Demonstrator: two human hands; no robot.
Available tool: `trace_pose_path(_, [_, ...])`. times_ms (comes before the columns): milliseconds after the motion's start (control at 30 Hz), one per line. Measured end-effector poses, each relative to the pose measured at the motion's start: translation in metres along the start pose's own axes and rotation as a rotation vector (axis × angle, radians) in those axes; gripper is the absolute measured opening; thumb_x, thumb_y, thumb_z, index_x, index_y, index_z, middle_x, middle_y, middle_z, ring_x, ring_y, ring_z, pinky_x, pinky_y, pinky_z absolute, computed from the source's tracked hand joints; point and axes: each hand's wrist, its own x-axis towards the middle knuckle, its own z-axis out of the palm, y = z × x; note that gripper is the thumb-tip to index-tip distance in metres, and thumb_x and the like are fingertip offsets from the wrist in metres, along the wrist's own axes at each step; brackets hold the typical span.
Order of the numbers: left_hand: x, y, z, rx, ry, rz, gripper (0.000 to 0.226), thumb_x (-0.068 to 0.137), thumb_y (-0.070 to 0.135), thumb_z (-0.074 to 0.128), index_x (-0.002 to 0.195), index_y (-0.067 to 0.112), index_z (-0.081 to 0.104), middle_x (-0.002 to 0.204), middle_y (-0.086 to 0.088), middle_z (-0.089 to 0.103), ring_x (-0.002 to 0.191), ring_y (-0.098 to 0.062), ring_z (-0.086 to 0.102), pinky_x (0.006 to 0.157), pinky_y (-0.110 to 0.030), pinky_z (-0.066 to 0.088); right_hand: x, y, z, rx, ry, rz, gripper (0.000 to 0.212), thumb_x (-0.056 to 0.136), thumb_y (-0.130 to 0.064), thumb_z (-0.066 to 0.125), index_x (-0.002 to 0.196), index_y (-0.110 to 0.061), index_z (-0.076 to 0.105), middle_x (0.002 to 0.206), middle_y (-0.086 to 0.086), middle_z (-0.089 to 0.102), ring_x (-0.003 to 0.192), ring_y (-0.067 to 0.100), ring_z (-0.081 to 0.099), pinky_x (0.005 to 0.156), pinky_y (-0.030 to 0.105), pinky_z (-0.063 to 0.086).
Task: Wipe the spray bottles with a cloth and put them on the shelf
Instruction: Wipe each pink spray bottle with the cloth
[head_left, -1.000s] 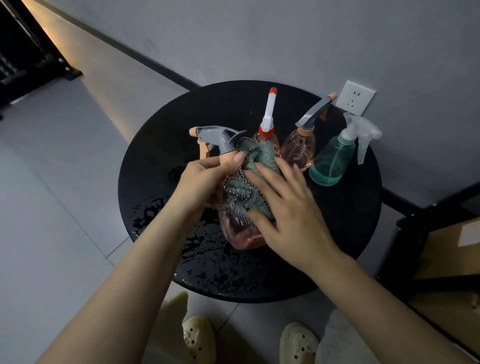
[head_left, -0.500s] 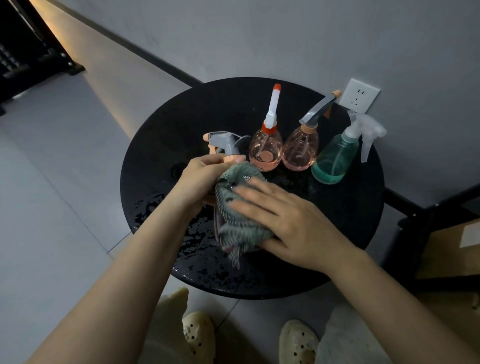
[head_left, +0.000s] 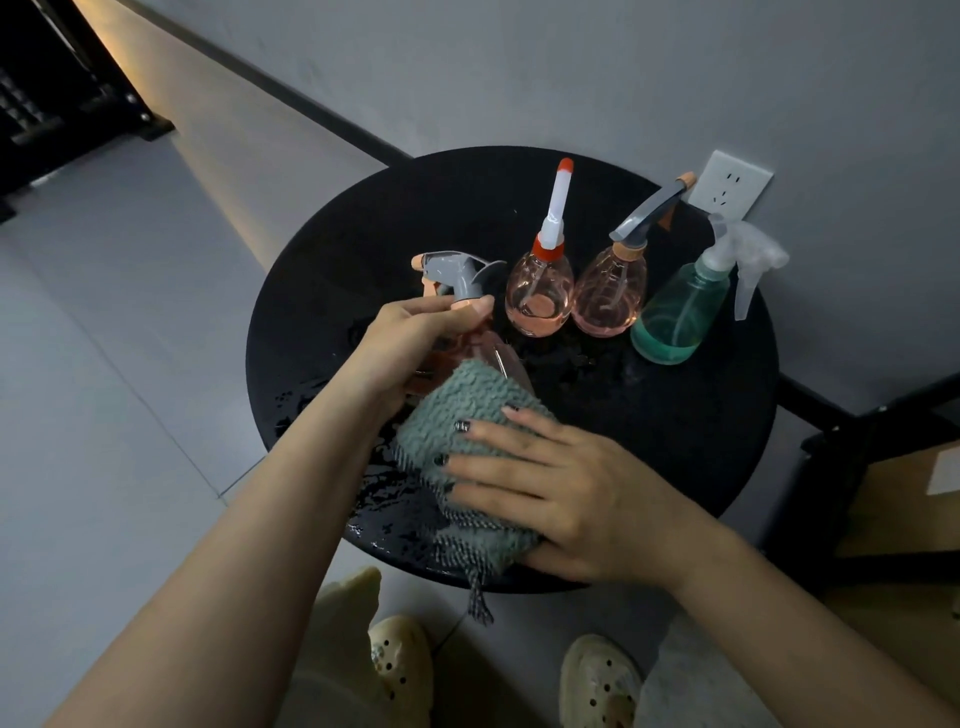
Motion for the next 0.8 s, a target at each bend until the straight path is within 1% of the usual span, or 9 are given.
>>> trace_pose_path(100, [0.002, -0.004, 0.003, -0.017, -0.031, 0.010, 0.016, 0.079, 0.025, 0.070, 0.085, 0.010, 0.072, 0.072, -0.002, 0.069, 0.065, -0.011, 0.064, 0.062, -0.019, 0.053, 0.010, 0.009, -0.003, 0.054, 0.002, 0.123, 0.052, 0.083, -0.031, 0.057, 0.133, -0.016, 0.049, 0.142, 0.003, 0.046, 0.138, 0.022, 0.027, 0.117, 0.035, 0.013])
trace_pose_path(233, [0.006, -0.011, 0.003, 0.039, -0.042, -0.010, 0.009, 0.081, 0.023, 0.069, 0.080, 0.017, 0.075, 0.081, -0.004, 0.073, 0.078, -0.016, 0.067, 0.074, -0.028, 0.052, 0.015, 0.016, -0.007, 0.069, 0.006, 0.278, 0.056, 0.085, -0.037, 0.045, 0.137, -0.017, 0.043, 0.145, 0.003, 0.041, 0.140, 0.020, 0.024, 0.115, 0.034, 0.016])
trace_pose_path(333, [0.006, -0.011, 0.003, 0.031, -0.044, -0.017, 0.008, 0.082, 0.019, 0.068, 0.082, 0.016, 0.075, 0.079, -0.003, 0.072, 0.075, -0.015, 0.067, 0.072, -0.027, 0.051, 0.015, 0.012, -0.005, 0.059, 0.011, 0.293, 0.059, 0.086, -0.041, 0.045, 0.138, -0.016, 0.042, 0.147, 0.003, 0.039, 0.140, 0.022, 0.023, 0.115, 0.036, 0.016])
trace_pose_path(433, [0.004, -0.007, 0.001, 0.019, -0.047, -0.001, 0.012, 0.081, 0.023, 0.069, 0.083, 0.012, 0.073, 0.070, 0.000, 0.069, 0.062, -0.010, 0.064, 0.060, -0.019, 0.050, 0.008, 0.004, 0.001, 0.050, -0.021, 0.163, 0.060, 0.084, -0.042, 0.049, 0.138, -0.016, 0.042, 0.147, 0.003, 0.039, 0.141, 0.023, 0.020, 0.118, 0.038, 0.011])
trace_pose_path(533, [0.000, -0.004, 0.000, 0.049, -0.025, -0.001, 0.017, 0.083, 0.026, 0.067, 0.090, 0.012, 0.073, 0.062, 0.005, 0.068, 0.049, -0.003, 0.060, 0.044, -0.010, 0.041, -0.001, -0.001, 0.004, 0.032, -0.027, 0.017, 0.055, 0.083, -0.030, 0.054, 0.136, -0.016, 0.045, 0.144, 0.003, 0.043, 0.139, 0.024, 0.024, 0.117, 0.040, 0.013])
trace_pose_path(600, [0.000, -0.004, 0.000, 0.058, -0.020, -0.005, 0.018, 0.083, 0.027, 0.066, 0.091, 0.012, 0.073, 0.061, 0.005, 0.067, 0.047, -0.002, 0.058, 0.042, -0.009, 0.039, -0.003, 0.001, 0.004, 0.040, -0.007, -0.006, 0.054, 0.082, -0.020, 0.054, 0.135, -0.015, 0.046, 0.143, 0.003, 0.045, 0.138, 0.024, 0.028, 0.117, 0.039, 0.017])
trace_pose_path(700, [0.002, -0.007, 0.001, 0.083, -0.048, -0.007, 0.018, 0.081, 0.031, 0.068, 0.086, 0.015, 0.074, 0.068, 0.001, 0.067, 0.057, -0.008, 0.060, 0.053, -0.015, 0.045, -0.002, 0.012, 0.001, 0.126, 0.050, 0.129, 0.057, 0.080, -0.012, 0.050, 0.137, -0.016, 0.043, 0.145, 0.003, 0.042, 0.139, 0.021, 0.027, 0.116, 0.036, 0.022])
trace_pose_path(733, [0.003, -0.008, 0.002, 0.101, -0.064, -0.011, 0.017, 0.081, 0.033, 0.068, 0.085, 0.017, 0.074, 0.071, 0.000, 0.067, 0.060, -0.011, 0.061, 0.055, -0.019, 0.046, -0.001, 0.016, -0.001, 0.200, 0.090, 0.229, 0.056, 0.082, -0.014, 0.047, 0.138, -0.018, 0.042, 0.146, 0.000, 0.040, 0.140, 0.018, 0.026, 0.114, 0.034, 0.025])
trace_pose_path(800, [0.002, -0.010, 0.004, 0.133, -0.082, -0.030, 0.020, 0.080, 0.036, 0.067, 0.088, 0.019, 0.074, 0.074, 0.000, 0.067, 0.062, -0.012, 0.062, 0.051, -0.021, 0.047, 0.001, 0.021, -0.005, 0.402, 0.179, 0.434, 0.053, 0.087, -0.022, 0.042, 0.140, -0.022, 0.040, 0.147, -0.013, 0.034, 0.140, 0.005, 0.022, 0.111, 0.027, 0.029])
